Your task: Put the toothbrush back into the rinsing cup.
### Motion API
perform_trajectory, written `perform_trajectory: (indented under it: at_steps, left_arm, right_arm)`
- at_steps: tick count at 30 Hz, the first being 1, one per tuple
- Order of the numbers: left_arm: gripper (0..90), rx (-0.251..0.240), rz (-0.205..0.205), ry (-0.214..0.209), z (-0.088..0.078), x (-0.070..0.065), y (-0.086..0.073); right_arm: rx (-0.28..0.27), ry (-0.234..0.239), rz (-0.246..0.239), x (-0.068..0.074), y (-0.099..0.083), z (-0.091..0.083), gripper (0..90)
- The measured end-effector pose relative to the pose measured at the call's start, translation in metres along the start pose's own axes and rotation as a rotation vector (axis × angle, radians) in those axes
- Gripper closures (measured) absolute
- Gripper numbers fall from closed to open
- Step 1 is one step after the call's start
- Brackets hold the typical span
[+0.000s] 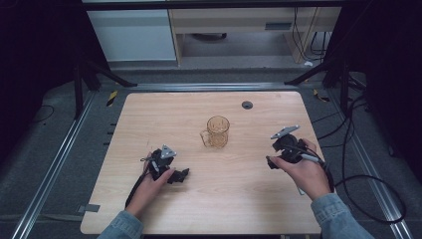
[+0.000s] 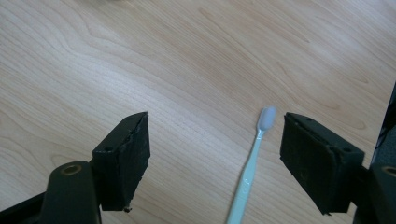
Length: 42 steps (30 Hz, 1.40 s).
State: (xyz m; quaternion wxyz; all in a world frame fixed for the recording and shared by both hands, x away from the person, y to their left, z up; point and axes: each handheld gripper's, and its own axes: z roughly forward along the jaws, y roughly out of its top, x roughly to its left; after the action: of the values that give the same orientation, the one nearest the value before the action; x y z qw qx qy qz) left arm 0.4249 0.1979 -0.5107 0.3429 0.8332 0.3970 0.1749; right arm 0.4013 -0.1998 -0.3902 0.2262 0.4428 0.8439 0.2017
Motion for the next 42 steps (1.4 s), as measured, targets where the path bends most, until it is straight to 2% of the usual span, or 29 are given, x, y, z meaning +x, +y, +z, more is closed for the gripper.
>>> perform_trajectory:
  at_steps: [5, 7, 10, 12, 19, 20, 26, 30, 42]
  left_arm:
    - [0.0, -0.003, -0.003, 0.000, 0.000, 0.000, 0.000]
    - [0.0, -0.003, -0.002, 0.000, 0.000, 0.000, 0.000]
    - [0.0, -0.002, 0.001, 0.001, 0.000, 0.000, 0.000]
    - [0.0, -0.002, 0.001, 0.001, 0.000, 0.000, 0.000]
    - [0.0, 0.000, 0.000, 0.002, 0.000, 0.000, 0.000]
    - [0.0, 0.000, 0.001, 0.002, 0.000, 0.000, 0.000]
    - [0.0, 0.001, 0.001, 0.001, 0.001, 0.000, 0.001]
    - [0.0, 0.000, 0.003, 0.002, 0.002, 0.000, 0.002]
    - [0.0, -0.001, 0.002, 0.001, 0.002, 0.000, 0.002]
  right_arm:
    - [0.022, 0.003, -0.003, -0.009, 0.006, -0.010, 29.2]
    - [0.042, -0.022, -0.019, -0.016, 0.010, -0.018, 30.2]
    - [0.054, 0.003, 0.001, -0.023, 0.013, -0.022, 33.5]
    - [0.078, -0.004, 0.002, -0.030, 0.020, -0.025, 34.7]
    - [0.108, 0.013, 0.022, -0.038, 0.030, -0.026, 40.0]
    - [0.110, 0.011, 0.012, -0.039, 0.031, -0.026, 40.9]
    - [0.143, 0.034, 0.028, -0.041, 0.036, -0.017, 43.4]
    - [0.171, 0.039, 0.047, -0.045, 0.035, -0.006, 45.5]
    - [0.214, 0.053, 0.077, -0.051, 0.031, 0.007, 47.9]
